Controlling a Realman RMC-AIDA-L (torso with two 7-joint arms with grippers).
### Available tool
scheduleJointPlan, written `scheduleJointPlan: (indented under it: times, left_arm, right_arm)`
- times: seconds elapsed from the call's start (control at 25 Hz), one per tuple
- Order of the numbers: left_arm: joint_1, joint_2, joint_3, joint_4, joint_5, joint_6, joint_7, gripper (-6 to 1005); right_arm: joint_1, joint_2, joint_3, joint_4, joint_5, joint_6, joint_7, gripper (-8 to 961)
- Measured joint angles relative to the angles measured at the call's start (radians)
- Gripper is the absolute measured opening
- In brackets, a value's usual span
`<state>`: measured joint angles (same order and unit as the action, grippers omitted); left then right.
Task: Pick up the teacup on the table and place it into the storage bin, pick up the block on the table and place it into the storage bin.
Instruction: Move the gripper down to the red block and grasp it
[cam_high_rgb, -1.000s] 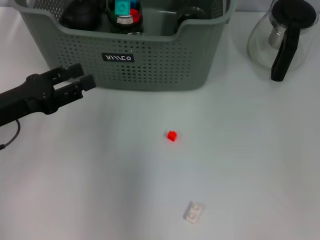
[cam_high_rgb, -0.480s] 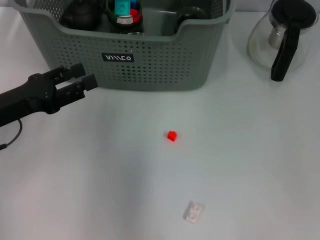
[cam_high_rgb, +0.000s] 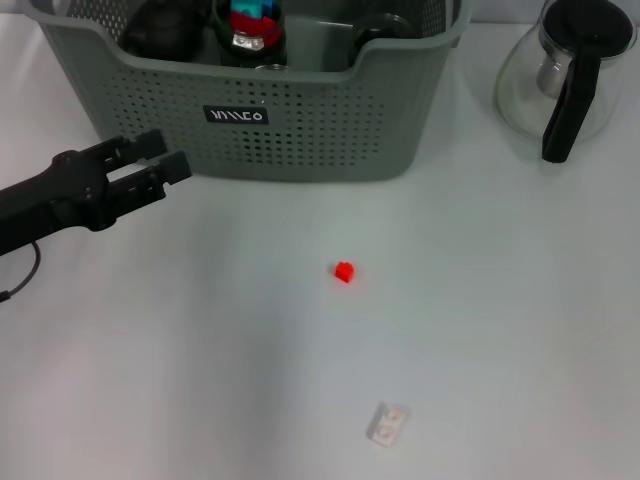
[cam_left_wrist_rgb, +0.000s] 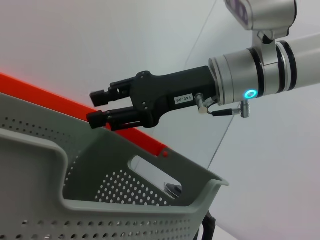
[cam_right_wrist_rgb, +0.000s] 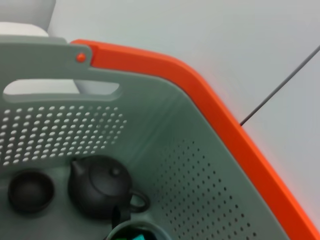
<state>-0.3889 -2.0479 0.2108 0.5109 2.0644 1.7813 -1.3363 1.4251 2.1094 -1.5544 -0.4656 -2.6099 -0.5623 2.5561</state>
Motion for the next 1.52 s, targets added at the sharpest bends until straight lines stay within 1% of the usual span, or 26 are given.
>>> scheduleJointPlan:
  times: [0.04, 0.08, 0.16, 0.28, 0.32, 0.36, 0.4, 0.48, 0.56, 0.6, 0.68, 0.72, 0.8, 0.84, 0.88, 0.96, 1.0, 1.08, 1.12, 1.16, 1.2, 1.24, 1.28, 1.36, 1.44, 1.52]
  left_arm:
    - [0.001, 0.000, 0.000, 0.000, 0.000, 0.000, 0.000, 642]
    - [0.001, 0.001, -0.001, 0.000, 0.000, 0.000, 0.000, 642]
    - [0.002, 0.001, -0.001, 0.000, -0.001, -0.001, 0.000, 642]
    - [0.002, 0.001, -0.001, 0.000, -0.001, -0.001, 0.000, 642]
    - [0.003, 0.001, -0.001, 0.000, -0.001, 0.000, 0.001, 642]
    - [0.004, 0.001, -0.001, 0.000, -0.001, -0.001, 0.002, 642]
    - [0.004, 0.000, -0.001, 0.000, -0.001, 0.000, 0.003, 642]
    - [0.005, -0.001, 0.000, 0.000, -0.001, -0.001, 0.005, 642]
    - [0.005, -0.001, -0.001, 0.000, -0.001, -0.003, 0.005, 642]
    - [0.004, -0.001, -0.001, 0.000, -0.001, -0.004, 0.005, 642]
    - [0.000, -0.001, 0.000, 0.000, -0.001, -0.006, 0.005, 642]
    - [-0.001, -0.001, 0.001, 0.000, -0.001, -0.006, 0.005, 642]
    - [-0.003, -0.002, 0.002, 0.000, -0.001, -0.006, 0.005, 642]
    - [-0.004, -0.002, 0.003, 0.000, -0.001, -0.006, 0.005, 642]
    - [-0.004, -0.002, 0.004, 0.000, -0.001, -0.006, 0.004, 642]
    - [-0.004, -0.002, 0.004, 0.000, -0.001, -0.005, 0.003, 642]
    - [-0.003, -0.002, 0.003, 0.000, -0.001, -0.004, 0.003, 642]
    - [-0.002, 0.000, 0.002, 0.000, -0.001, -0.004, 0.001, 643]
    - [-0.002, 0.000, 0.002, 0.000, -0.001, -0.004, 0.001, 643]
    - [-0.002, 0.001, 0.001, 0.000, -0.001, -0.004, 0.000, 643]
    - [-0.002, 0.001, 0.001, 0.000, -0.001, -0.003, -0.001, 643]
    - [-0.003, 0.001, 0.002, 0.000, -0.001, -0.003, -0.002, 643]
    - [-0.003, 0.001, 0.002, 0.000, -0.001, -0.003, -0.002, 643]
    - [-0.004, 0.000, 0.006, 0.000, -0.001, -0.004, -0.002, 643]
    - [-0.005, -0.001, 0.008, 0.000, 0.000, -0.004, -0.003, 643]
    - [-0.005, -0.002, 0.008, 0.000, 0.000, -0.004, -0.003, 643]
  right_arm:
    - [-0.006, -0.001, 0.002, -0.011, 0.000, 0.001, 0.000, 474]
    - [-0.029, -0.001, 0.009, -0.050, 0.004, 0.001, 0.000, 495]
    - [-0.104, -0.002, 0.021, -0.171, 0.025, -0.004, -0.001, 536]
    - [-0.273, -0.005, 0.018, -0.421, 0.134, -0.007, -0.034, 598]
    - [-0.345, -0.006, 0.015, -0.522, 0.205, -0.006, -0.070, 619]
    - [-0.403, -0.007, 0.014, -0.590, 0.263, -0.007, -0.104, 639]
    - [-0.479, -0.008, 0.013, -0.677, 0.346, -0.008, -0.153, 660]
    - [-0.621, -0.010, 0.013, -0.807, 0.525, -0.021, -0.262, 666]
    - [-0.752, -0.011, 0.020, -0.895, 0.724, -0.047, -0.398, 672]
    - [-0.815, -0.012, 0.032, -0.921, 0.865, -0.081, -0.500, 675]
    - [-0.894, -0.014, 0.075, -0.915, 1.114, -0.183, -0.672, 675]
    - [-0.918, -0.014, 0.114, -0.880, 1.225, -0.268, -0.754, 674]
    - [-0.936, -0.017, 0.212, -0.776, 1.399, -0.481, -0.861, 674]
    - [-0.924, -0.023, 0.288, -0.692, 1.459, -0.624, -0.887, 674]
    - [-0.916, -0.027, 0.333, -0.642, 1.494, -0.720, -0.899, 674]
    - [-0.883, -0.056, 0.434, -0.530, 1.507, -0.929, -0.898, 669]
    - [-0.866, -0.077, 0.472, -0.485, 1.487, -1.025, -0.894, 664]
    - [-0.846, -0.111, 0.489, -0.452, 1.401, -1.134, -0.885, 652]
    - [-0.838, -0.125, 0.487, -0.453, 1.328, -1.188, -0.873, 647]
    - [-0.833, -0.133, 0.485, -0.480, 1.243, -1.231, -0.846, 641]
    - [-0.831, -0.134, 0.483, -0.514, 1.164, -1.263, -0.815, 641]
    - [-0.831, -0.129, 0.483, -0.552, 1.100, -1.273, -0.782, 641]
    - [-0.830, -0.117, 0.483, -0.615, 1.001, -1.281, -0.735, 641]
    - [-0.816, -0.078, 0.482, -0.723, 0.812, -1.283, -0.663, 640]
    - [-0.786, -0.039, 0.478, -0.793, 0.645, -1.288, -0.611, 640]
    - [-0.734, -0.018, 0.445, -0.813, 0.480, -1.293, -0.553, 640]
